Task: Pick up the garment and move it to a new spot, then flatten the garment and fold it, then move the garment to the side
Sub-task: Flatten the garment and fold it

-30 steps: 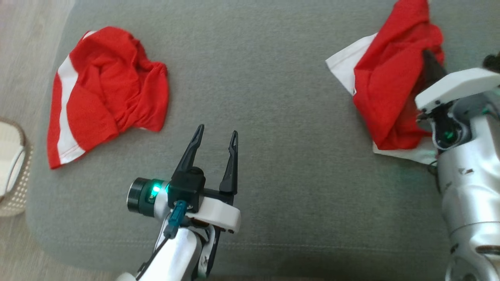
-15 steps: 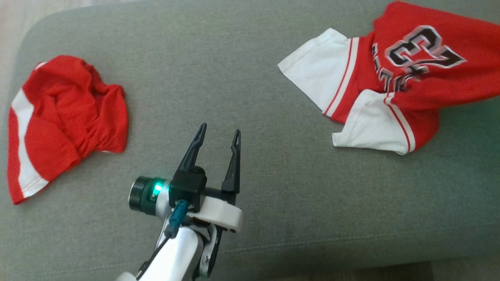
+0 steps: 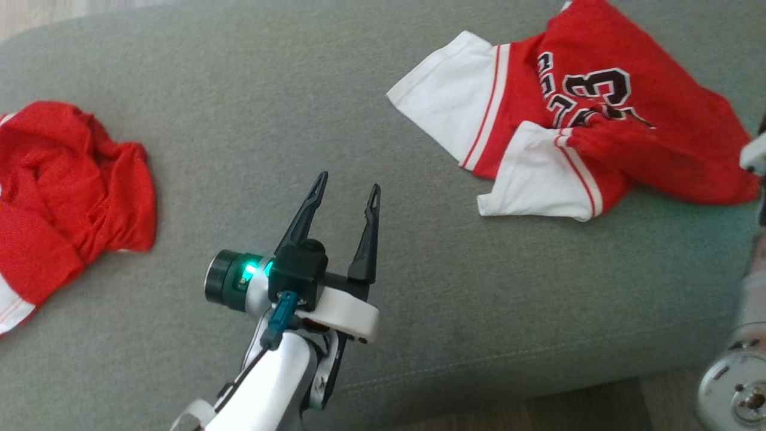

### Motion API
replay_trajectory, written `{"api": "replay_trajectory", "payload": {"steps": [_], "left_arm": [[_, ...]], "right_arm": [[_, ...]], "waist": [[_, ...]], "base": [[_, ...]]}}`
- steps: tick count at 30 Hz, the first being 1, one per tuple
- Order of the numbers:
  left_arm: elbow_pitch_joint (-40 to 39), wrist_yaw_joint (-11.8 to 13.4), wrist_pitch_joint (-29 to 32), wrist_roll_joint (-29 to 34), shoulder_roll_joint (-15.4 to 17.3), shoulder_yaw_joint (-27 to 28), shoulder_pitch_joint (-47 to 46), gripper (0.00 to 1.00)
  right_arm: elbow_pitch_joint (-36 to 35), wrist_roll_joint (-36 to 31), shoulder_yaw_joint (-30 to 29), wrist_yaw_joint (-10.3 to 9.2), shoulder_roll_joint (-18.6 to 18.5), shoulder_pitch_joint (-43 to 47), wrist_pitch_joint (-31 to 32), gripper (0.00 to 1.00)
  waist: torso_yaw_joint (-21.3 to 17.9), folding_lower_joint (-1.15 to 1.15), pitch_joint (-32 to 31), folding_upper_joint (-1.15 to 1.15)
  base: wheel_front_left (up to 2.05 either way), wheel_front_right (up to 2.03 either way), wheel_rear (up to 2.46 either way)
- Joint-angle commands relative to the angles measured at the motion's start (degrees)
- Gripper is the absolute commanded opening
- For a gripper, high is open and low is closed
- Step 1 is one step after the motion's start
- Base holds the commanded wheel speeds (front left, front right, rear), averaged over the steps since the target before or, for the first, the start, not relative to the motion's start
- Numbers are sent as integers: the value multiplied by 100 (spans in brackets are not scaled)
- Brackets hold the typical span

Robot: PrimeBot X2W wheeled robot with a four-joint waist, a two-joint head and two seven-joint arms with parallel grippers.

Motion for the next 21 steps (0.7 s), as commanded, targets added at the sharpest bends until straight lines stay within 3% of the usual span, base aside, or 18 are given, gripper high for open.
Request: {"api": "replay_trajectory", "payload": {"steps": [1, 6, 12, 21], "left_arm": [[-161, 5, -69, 47, -13, 171, -206, 100], [-114, -36, -69, 2, -13, 157, -179, 100], [61, -230, -69, -233, -13, -26, -274, 100], [1178, -738, -69, -501, -13, -511, -990, 100]], "right_arm": [[-201, 132, 285, -2, -20, -330, -110, 100], [-440, 958, 1298, -2, 144, -94, -257, 100], [-1766, 2475, 2686, -2, 206, 975, -94, 100], [-3654, 3611, 3634, -2, 209, 2271, 288, 100]], "waist": [[-96, 0, -98, 0], [-306, 0, -256, 0], [-680, 0, -182, 0], [-1311, 0, 154, 0]], "base": [[0, 0, 0], [0, 0, 0], [0, 0, 0], [0, 0, 0]]}}
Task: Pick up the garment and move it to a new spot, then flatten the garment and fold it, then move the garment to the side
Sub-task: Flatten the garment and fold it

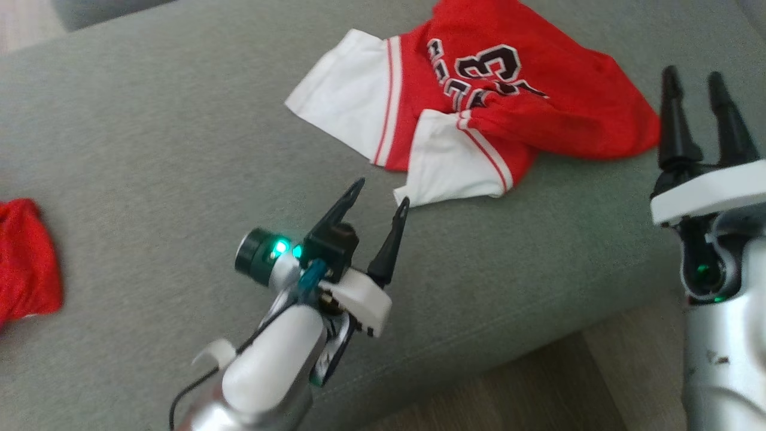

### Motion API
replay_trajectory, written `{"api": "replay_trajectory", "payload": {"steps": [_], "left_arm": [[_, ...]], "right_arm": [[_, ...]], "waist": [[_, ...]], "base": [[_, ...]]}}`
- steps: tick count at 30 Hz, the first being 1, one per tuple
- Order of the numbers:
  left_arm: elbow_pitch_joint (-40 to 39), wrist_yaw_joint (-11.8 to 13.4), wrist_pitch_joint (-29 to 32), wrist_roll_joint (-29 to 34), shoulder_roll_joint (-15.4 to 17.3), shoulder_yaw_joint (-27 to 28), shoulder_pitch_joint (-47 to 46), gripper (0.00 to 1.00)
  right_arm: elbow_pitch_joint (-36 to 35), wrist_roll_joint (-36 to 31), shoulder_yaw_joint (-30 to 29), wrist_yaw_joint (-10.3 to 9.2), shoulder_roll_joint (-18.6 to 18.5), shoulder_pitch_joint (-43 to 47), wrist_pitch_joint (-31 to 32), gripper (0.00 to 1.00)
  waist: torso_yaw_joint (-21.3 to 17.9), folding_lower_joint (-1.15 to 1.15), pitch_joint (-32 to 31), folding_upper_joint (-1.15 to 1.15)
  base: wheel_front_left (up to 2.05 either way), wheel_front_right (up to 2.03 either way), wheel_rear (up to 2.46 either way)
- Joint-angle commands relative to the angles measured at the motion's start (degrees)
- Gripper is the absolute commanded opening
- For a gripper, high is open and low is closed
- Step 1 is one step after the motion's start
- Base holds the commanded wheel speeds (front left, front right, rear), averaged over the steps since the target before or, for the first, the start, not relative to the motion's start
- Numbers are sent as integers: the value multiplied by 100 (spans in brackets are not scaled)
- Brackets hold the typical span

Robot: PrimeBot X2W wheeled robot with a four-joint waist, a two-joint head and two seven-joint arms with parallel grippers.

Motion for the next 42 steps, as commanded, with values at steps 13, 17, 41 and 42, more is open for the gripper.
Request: {"api": "replay_trajectory", "payload": {"steps": [13, 17, 41, 42], "left_arm": [[1796, -335, -30, -466, -12, -661, -1519, 100], [2089, -300, -30, -704, -12, -900, -1732, 100], [1519, 576, -30, -821, 174, -635, -2018, 0], [1395, 665, -30, -722, 243, -521, -1986, 0]], "right_arm": [[-907, 479, 628, -1, 22, 417, 110, 100], [-904, 485, 640, -1, 22, 402, 91, 100], [-626, 51, 232, -1, 22, 331, 182, 100], [-568, 21, 206, -1, 22, 337, 186, 100]], "waist": [[-713, 0, 515, 0], [-718, 0, 551, 0], [315, 0, 43, 0], [397, 0, -33, 0]], "base": [[0, 0, 0], [0, 0, 0], [0, 0, 0], [0, 0, 0]]}}
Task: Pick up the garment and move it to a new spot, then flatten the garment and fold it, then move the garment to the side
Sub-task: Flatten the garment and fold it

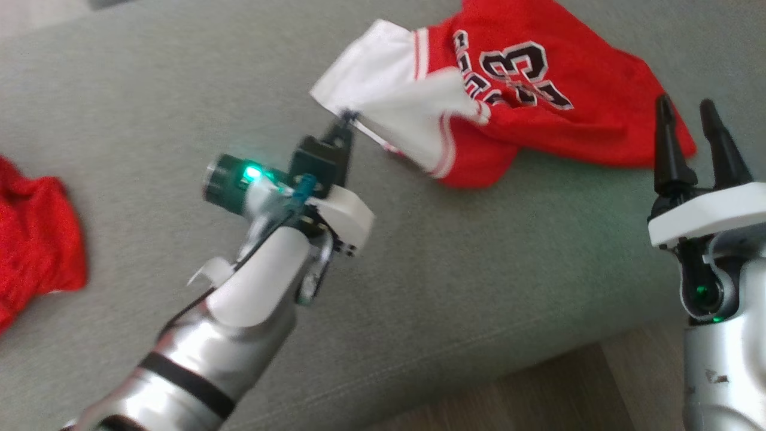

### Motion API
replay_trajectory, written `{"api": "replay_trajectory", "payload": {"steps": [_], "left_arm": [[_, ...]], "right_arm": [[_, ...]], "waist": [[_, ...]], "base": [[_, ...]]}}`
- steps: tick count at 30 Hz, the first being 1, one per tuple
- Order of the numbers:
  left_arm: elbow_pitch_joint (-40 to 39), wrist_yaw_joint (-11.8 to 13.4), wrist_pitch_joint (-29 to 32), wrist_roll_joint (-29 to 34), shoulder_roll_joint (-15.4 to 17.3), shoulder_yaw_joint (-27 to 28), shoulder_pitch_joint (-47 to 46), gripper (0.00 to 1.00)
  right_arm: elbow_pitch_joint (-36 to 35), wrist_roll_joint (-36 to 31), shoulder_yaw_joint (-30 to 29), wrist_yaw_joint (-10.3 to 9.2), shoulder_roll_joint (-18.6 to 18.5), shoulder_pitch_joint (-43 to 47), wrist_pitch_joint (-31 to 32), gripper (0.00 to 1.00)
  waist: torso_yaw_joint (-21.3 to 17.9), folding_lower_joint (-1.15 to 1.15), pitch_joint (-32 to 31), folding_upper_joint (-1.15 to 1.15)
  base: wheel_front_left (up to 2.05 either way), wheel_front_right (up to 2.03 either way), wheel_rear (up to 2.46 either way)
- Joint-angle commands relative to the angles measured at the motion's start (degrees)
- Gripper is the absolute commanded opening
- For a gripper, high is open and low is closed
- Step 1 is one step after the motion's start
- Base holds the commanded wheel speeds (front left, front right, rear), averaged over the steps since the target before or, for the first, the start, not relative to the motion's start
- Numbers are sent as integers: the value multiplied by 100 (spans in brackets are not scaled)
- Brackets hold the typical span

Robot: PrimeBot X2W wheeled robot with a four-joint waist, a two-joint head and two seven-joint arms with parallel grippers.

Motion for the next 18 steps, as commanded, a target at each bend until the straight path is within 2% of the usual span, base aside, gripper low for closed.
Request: {"api": "replay_trajectory", "payload": {"steps": [1, 8, 11, 14, 18], "left_arm": [[-237, 89, -33, 104, 186, 246, -109, 0], [-1347, 648, -33, 872, 820, 829, 158, 0], [-1873, 781, -33, 1178, 1073, 900, 350, 0], [-2223, 708, -33, 1342, 1283, 777, 714, 0], [-2302, 537, -33, 1375, 1450, 479, 1346, 0]], "right_arm": [[-154, -62, 78, -2, -1, -116, 16, 100], [309, -145, -6, -2, -1, 38, -43, 100], [478, -158, -21, -2, -1, 126, -82, 100], [626, -166, -28, -2, -1, 191, -109, 100], [772, -234, -47, -2, -1, 233, -116, 100]], "waist": [[250, 0, -248, 0], [770, 0, -701, 0], [957, 0, -826, 0], [1097, 0, -905, 0], [1189, 0, -942, 0]], "base": [[0, 0, 0], [0, 0, 0], [0, 0, 0], [0, 0, 0], [0, 0, 0]]}}
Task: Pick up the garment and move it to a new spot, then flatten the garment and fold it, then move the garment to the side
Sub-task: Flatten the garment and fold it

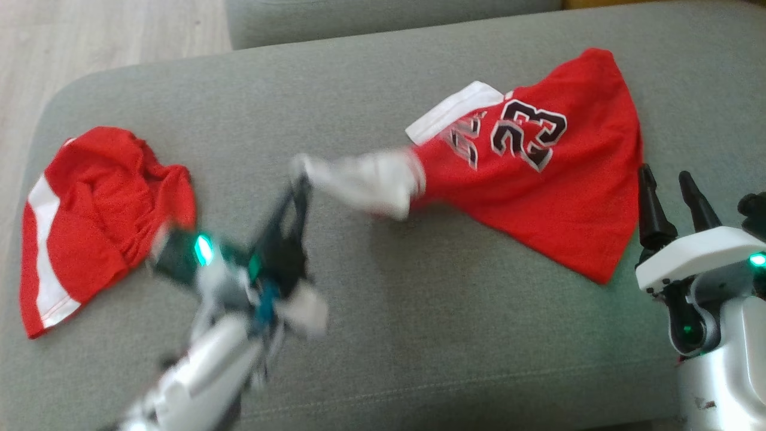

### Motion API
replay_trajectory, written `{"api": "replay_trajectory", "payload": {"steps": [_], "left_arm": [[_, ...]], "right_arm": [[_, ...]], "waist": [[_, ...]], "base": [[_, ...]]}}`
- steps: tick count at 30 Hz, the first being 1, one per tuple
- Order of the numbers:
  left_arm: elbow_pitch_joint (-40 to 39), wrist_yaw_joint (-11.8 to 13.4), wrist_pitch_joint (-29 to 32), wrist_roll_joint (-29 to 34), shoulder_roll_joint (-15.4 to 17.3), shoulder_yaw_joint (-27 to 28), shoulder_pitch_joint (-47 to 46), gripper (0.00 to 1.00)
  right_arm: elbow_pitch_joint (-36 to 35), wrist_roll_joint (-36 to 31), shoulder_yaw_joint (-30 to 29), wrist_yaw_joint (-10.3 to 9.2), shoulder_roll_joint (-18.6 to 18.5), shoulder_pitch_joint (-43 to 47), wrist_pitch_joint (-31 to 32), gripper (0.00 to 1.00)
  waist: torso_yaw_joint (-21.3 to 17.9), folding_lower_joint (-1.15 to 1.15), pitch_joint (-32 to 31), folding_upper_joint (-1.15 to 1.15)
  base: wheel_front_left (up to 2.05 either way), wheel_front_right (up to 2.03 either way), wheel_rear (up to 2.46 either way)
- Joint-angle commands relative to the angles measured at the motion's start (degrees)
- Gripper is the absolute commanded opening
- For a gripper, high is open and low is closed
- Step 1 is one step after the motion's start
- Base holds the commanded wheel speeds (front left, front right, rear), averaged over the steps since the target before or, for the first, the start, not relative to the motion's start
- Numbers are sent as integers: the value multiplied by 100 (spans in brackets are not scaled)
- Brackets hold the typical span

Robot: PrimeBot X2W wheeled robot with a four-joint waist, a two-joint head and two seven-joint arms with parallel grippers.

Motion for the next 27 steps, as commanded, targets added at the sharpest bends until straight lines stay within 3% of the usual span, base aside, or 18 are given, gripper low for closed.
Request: {"api": "replay_trajectory", "payload": {"steps": [1, 7, 11, 12, 13, 14, 27], "left_arm": [[-155, -14, -29, 42, 165, 143, -92, 0], [248, -293, -29, 221, 61, -550, 588, 0], [771, -376, -29, 107, -144, -679, 768, 0], [834, -332, -29, 50, -200, -621, 771, 24], [849, -273, -29, 16, -242, -555, 761, 89], [833, -211, -29, -31, -276, -474, 767, 100], [-573, 346, -29, -509, -275, 853, 1523, 100]], "right_arm": [[-161, -29, 96, -2, -2, -122, -71, 100], [-47, -91, 53, -2, -2, -101, -46, 100], [-5, -139, 68, -2, -2, -99, -10, 100], [-1, -148, 77, -2, -2, -100, 6, 100], [-1, -157, 85, -2, -2, -96, 20, 100], [-6, -165, 94, -2, -2, -81, 36, 100], [4, -89, -26, -2, -2, 223, 47, 100]], "waist": [[39, 0, -30, 0], [61, 0, -55, 0], [25, 0, -103, 0], [8, 0, -115, 0], [-9, 0, -128, 0], [-26, 0, -145, 0], [-165, 0, -286, 0]], "base": [[0, 0, 0], [0, 0, 0], [0, 0, 0], [0, 0, 0], [0, 0, 0], [0, 0, 0], [0, 0, 0]]}}
